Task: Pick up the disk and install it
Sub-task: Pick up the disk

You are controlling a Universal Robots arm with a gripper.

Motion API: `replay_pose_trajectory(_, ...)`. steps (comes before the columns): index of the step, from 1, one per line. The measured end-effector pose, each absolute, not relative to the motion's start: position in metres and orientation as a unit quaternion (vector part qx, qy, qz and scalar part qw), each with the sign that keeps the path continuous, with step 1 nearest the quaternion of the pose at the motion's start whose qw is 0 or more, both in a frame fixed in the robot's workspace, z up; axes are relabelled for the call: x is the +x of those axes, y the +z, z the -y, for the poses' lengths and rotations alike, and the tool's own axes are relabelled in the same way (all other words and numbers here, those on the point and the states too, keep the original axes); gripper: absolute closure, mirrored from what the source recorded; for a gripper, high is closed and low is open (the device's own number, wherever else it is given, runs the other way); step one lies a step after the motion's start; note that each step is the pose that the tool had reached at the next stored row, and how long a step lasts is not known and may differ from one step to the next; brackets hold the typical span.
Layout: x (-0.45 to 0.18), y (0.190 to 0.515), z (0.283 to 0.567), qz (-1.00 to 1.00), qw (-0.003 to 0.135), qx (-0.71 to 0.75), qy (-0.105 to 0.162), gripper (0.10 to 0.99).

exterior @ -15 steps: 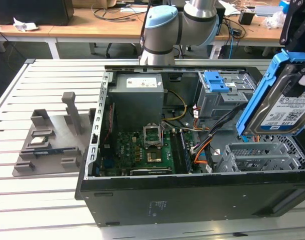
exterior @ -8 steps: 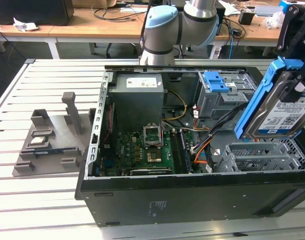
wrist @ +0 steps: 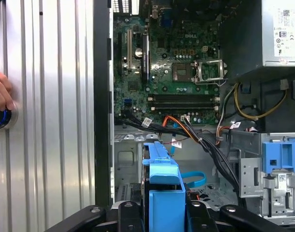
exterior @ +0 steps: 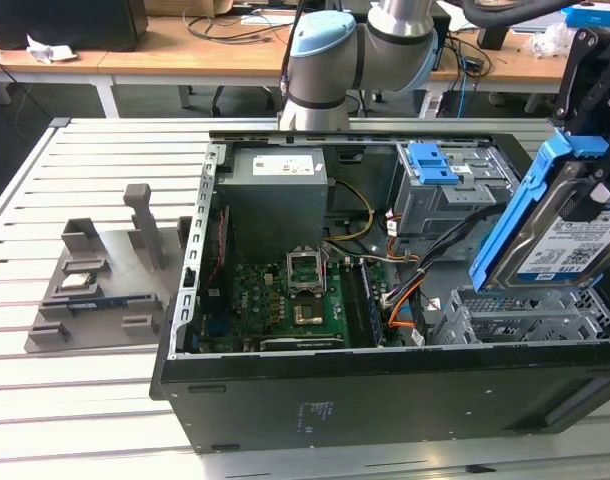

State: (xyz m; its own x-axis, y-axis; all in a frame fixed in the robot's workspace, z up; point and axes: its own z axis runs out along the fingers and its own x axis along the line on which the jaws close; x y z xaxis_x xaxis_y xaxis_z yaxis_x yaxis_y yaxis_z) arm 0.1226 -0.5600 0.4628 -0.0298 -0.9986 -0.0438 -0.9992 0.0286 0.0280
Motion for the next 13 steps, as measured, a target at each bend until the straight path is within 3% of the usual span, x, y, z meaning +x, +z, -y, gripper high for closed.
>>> replay_pose_trajectory(13,0.1227,0.4600,0.5606,-0.717,0.006,-0.696,0.025,0.718)
